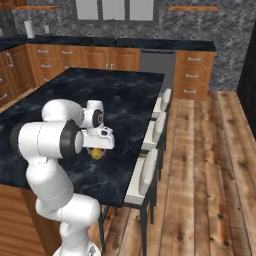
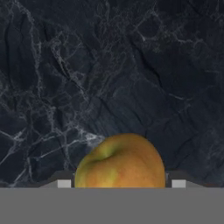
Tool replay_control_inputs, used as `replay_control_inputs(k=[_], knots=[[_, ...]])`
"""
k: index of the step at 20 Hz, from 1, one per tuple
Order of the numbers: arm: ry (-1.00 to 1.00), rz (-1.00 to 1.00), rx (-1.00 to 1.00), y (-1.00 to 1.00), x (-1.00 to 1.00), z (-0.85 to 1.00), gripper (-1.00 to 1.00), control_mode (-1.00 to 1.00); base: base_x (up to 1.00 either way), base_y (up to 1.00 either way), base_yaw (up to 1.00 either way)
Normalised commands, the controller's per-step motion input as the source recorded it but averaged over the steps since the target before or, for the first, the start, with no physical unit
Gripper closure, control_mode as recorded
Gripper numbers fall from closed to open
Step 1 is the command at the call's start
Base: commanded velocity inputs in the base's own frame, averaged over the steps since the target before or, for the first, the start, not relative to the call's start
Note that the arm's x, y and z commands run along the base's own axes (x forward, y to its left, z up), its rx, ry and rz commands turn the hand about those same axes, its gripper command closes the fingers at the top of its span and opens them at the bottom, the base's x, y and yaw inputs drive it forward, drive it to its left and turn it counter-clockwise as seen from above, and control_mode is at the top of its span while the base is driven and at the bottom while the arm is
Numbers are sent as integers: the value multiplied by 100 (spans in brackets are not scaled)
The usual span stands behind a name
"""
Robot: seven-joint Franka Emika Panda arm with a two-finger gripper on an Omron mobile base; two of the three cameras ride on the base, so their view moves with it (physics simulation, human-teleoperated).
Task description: Open the fridge, remove the apple, avocado, and fish, and place them on any counter.
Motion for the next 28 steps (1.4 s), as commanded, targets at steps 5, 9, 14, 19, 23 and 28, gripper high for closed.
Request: replay_control_inputs(k=[5, 9, 14, 19, 23, 28], knots=[[5, 0, 0, 0, 0, 0, 100, -100, 0, 0, 0], [12, 0, 0, 0, 0, -33, -100, -100, 0, 0, 0], [2, 0, 0, 0, 0, -35, -100, -100, 0, 0, 0], [-3, 0, 0, 3, -14, -3, -100, -100, 0, 0, 0], [-21, 0, -4, 2, -51, 53, -100, -100, 0, 0, 0], [-16, -1, 0, -5, -98, 100, -100, -100, 0, 0, 0]])
